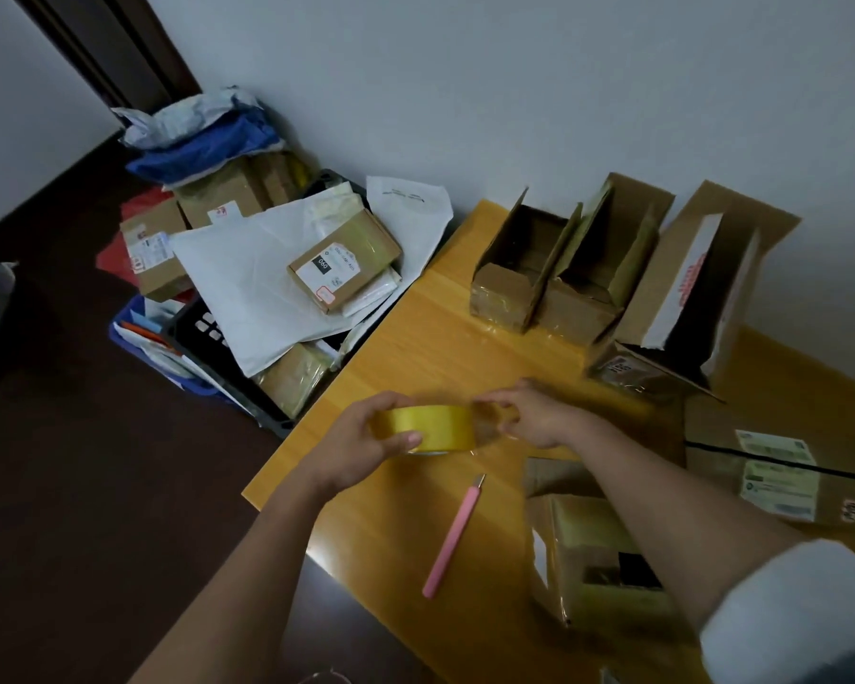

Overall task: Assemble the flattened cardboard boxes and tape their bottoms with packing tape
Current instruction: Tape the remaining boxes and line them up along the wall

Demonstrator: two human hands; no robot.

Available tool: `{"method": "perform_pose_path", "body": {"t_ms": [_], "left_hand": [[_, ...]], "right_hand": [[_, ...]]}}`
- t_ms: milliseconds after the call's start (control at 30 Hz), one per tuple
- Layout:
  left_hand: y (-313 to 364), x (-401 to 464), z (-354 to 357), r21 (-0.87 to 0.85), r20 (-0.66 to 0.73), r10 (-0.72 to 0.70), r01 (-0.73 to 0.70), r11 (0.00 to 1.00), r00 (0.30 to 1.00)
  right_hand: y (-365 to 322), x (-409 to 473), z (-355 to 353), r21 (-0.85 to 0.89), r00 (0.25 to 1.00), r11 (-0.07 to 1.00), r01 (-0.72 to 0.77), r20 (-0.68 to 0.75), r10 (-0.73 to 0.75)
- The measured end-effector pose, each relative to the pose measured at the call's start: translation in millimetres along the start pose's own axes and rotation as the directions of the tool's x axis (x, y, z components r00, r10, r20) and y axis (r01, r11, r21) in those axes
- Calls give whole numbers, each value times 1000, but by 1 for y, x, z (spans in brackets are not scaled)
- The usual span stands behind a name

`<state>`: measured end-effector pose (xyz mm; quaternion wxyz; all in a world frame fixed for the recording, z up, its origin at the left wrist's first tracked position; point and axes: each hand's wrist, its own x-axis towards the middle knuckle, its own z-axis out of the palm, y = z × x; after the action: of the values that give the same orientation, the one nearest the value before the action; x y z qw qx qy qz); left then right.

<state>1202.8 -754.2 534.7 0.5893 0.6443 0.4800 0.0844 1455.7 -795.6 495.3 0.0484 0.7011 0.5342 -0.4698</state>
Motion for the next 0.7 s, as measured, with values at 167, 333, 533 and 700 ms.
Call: {"method": "perform_pose_path", "body": {"t_ms": [167,333,533,700], "left_hand": [[-11,2,-11,-117,33,-58,62,991,998],[-19,1,-20,-191,42,-83,89,977,996],[-20,-1,-17,-155,39,-55,61,986,998],[-18,-1,-10,-112,80,-13,22,993,997]], "right_hand": [[-4,8,8,-181,1000,983,17,4,-16],[-19,14,15,-243,998,969,49,-30,-58],[-24,17,16,-201,995,979,42,-81,-59],[-17,9,9,-174,989,978,113,-71,-127]]}}
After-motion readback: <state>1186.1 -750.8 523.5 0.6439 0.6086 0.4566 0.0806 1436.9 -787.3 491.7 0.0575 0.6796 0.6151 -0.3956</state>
